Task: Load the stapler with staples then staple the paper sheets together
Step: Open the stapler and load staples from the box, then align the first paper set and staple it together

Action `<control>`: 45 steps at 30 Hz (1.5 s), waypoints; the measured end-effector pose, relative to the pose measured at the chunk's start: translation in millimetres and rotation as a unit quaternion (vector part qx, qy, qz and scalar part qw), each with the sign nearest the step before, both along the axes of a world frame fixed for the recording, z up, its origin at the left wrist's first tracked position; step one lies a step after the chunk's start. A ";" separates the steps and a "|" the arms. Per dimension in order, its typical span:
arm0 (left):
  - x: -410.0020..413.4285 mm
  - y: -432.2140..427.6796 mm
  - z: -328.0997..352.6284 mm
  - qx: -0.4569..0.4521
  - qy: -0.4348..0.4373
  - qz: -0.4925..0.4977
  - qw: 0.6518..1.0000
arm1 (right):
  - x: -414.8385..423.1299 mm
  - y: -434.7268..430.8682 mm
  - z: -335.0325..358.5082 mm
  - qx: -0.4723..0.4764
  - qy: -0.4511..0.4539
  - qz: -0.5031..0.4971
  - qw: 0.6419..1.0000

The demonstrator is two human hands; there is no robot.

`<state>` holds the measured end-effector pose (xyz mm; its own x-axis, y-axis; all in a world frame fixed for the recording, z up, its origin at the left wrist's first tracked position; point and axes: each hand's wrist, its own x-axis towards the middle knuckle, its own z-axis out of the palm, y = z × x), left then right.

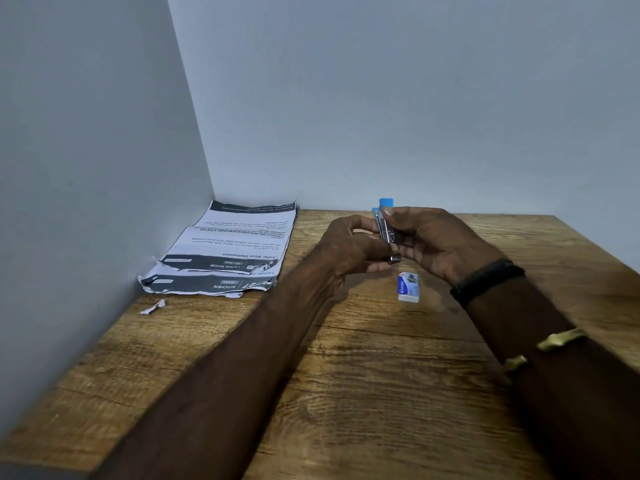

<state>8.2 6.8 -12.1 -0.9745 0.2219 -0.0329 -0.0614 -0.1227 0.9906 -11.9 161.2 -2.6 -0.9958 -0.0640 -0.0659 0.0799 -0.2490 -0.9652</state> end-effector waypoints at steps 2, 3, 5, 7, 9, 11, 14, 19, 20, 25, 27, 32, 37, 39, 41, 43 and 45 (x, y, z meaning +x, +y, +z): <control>0.4 0.6 0.3 0.000 0.002 0.002 1.000 | 0.2 -1.2 1.1 0.004 -0.002 -0.002 1.000; 0.8 1.1 0.4 0.000 0.002 0.003 1.000 | 0.3 -1.7 1.4 0.007 -0.004 -0.005 1.000; 2.0 2.2 0.5 0.003 0.001 0.007 1.000 | 0.7 -1.8 1.4 0.011 -0.007 -0.012 1.000; 3.1 3.1 -0.1 0.002 -0.001 0.009 1.000 | 1.5 -1.3 0.9 0.010 -0.011 -0.013 1.000; 3.7 3.4 -0.3 0.000 -0.003 0.014 1.000 | 2.1 -0.8 0.0 0.011 -0.015 -0.012 1.000; 3.5 4.5 -0.6 0.007 -0.010 0.016 1.000 | 2.8 -1.3 -0.5 0.024 -0.011 -0.006 1.000; 4.1 6.6 -0.2 0.017 -0.023 0.027 0.999 | 4.6 -5.3 1.0 0.064 0.016 -0.018 0.998; -0.2 -1.7 5.7 -0.030 -0.037 0.013 0.999 | 9.6 -11.7 6.3 0.166 0.073 -0.099 0.978; -2.1 -4.4 7.3 -0.047 -0.046 0.013 0.998 | 10.2 -13.0 6.6 0.195 0.083 -0.122 0.970; -9.6 -13.3 0.0 -0.121 -0.022 0.105 0.987 | 16.7 -24.0 10.5 0.400 0.118 -0.158 0.895; -12.7 -16.9 -6.5 -0.172 0.015 0.147 0.974 | 21.6 -31.4 11.0 0.531 0.106 -0.135 0.830; -10.9 -17.8 -8.0 -0.345 0.100 0.135 0.923 | 26.1 -46.9 -0.9 0.655 0.098 -0.071 0.746; -4.8 -13.4 -6.9 -0.403 0.137 0.126 0.896 | 25.3 -46.5 -7.6 0.667 0.111 -0.082 0.732; -5.4 -14.3 -6.8 -0.409 0.144 0.122 0.893 | 24.0 -45.9 -9.8 0.676 0.120 -0.076 0.723; -6.1 -14.9 -8.4 -0.412 0.147 0.116 0.892 | 24.0 -45.6 -8.3 0.689 0.120 -0.068 0.712; -8.0 -18.4 -10.5 -0.405 0.149 0.121 0.894 | 23.7 -45.8 -3.8 0.686 0.129 -0.069 0.713; -11.6 -27.7 -7.7 -0.389 0.152 0.142 0.897 | 22.7 -48.9 3.9 0.655 0.154 -0.079 0.736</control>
<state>-3.5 -20.9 -19.8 -0.9782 -0.0111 0.2073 0.1514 0.6451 0.7489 10.8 112.3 1.3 -0.9647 -0.0283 0.2618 -0.1228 0.9279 -0.3522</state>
